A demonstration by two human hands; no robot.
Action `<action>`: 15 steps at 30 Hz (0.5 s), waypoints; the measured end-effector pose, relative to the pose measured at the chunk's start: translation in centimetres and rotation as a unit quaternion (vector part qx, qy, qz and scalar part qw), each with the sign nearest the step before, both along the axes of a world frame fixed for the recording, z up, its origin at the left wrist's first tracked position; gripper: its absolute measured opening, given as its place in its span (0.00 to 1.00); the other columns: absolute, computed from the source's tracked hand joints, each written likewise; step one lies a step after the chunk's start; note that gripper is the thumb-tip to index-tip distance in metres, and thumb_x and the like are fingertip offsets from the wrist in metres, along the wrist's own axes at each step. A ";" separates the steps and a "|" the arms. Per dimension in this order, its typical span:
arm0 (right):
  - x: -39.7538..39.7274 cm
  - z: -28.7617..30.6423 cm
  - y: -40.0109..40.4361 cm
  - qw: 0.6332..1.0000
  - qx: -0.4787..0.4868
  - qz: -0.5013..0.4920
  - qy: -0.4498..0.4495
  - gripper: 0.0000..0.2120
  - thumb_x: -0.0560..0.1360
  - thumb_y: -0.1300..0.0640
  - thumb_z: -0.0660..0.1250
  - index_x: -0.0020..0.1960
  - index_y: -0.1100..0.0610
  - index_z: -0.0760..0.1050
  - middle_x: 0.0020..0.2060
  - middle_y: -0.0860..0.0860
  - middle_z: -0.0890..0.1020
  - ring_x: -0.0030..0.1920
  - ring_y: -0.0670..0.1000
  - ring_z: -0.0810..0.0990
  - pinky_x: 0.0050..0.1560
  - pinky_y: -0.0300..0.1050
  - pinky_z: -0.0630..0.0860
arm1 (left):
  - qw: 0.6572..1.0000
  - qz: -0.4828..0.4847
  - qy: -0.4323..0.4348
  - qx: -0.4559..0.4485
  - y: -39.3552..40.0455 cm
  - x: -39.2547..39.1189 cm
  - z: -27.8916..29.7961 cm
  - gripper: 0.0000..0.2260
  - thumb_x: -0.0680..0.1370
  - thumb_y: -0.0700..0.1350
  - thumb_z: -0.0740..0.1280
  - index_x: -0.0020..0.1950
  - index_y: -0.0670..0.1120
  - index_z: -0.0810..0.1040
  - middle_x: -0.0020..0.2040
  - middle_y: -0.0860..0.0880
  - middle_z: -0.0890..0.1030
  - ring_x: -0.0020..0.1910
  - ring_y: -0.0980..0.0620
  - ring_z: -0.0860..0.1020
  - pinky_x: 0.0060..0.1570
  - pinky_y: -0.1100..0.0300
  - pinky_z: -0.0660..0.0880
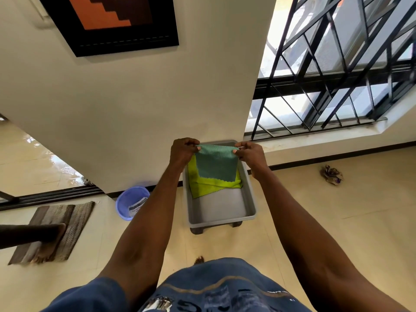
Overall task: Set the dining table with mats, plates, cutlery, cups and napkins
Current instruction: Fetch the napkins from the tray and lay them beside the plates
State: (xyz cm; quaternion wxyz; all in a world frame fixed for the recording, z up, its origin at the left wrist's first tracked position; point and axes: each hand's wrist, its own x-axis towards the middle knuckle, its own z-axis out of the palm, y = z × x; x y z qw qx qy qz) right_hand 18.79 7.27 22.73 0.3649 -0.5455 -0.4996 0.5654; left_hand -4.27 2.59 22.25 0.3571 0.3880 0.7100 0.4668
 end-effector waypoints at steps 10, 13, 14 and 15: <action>-0.1 2.0 1.0 0.978 -0.154 -0.077 0.120 0.05 0.74 0.65 0.69 0.45 0.55 0.79 0.36 0.50 0.80 0.35 0.46 0.76 0.34 0.38 0.69 | 0.998 -0.045 0.031 0.022 1.2 -0.5 2.1 0.15 0.69 0.29 0.74 0.55 0.38 0.83 0.46 0.44 0.81 0.46 0.51 0.78 0.57 0.55 0.76; -0.1 2.2 1.3 0.975 -0.178 -0.080 0.108 0.06 0.74 0.63 0.68 0.42 0.54 0.80 0.32 0.47 0.81 0.33 0.45 0.77 0.30 0.38 0.65 | 0.998 -0.049 0.044 0.017 1.7 -0.5 2.8 0.16 0.69 0.30 0.74 0.56 0.39 0.83 0.39 0.49 0.79 0.44 0.51 0.77 0.55 0.55 0.76; 0.0 2.2 1.4 0.975 -0.184 -0.076 0.102 0.06 0.74 0.63 0.68 0.41 0.54 0.79 0.31 0.47 0.81 0.33 0.45 0.77 0.30 0.37 0.65 | 0.998 -0.050 0.044 0.016 1.9 -0.6 3.0 0.16 0.69 0.30 0.74 0.55 0.40 0.83 0.37 0.50 0.79 0.43 0.51 0.77 0.55 0.54 0.77; 0.1 2.3 1.5 0.974 -0.191 -0.072 0.097 0.05 0.74 0.62 0.68 0.41 0.54 0.79 0.31 0.46 0.81 0.32 0.44 0.77 0.29 0.36 0.64 | 0.998 -0.049 0.043 0.018 2.0 -0.7 3.1 0.15 0.68 0.30 0.74 0.54 0.40 0.83 0.35 0.50 0.79 0.42 0.50 0.77 0.55 0.53 0.77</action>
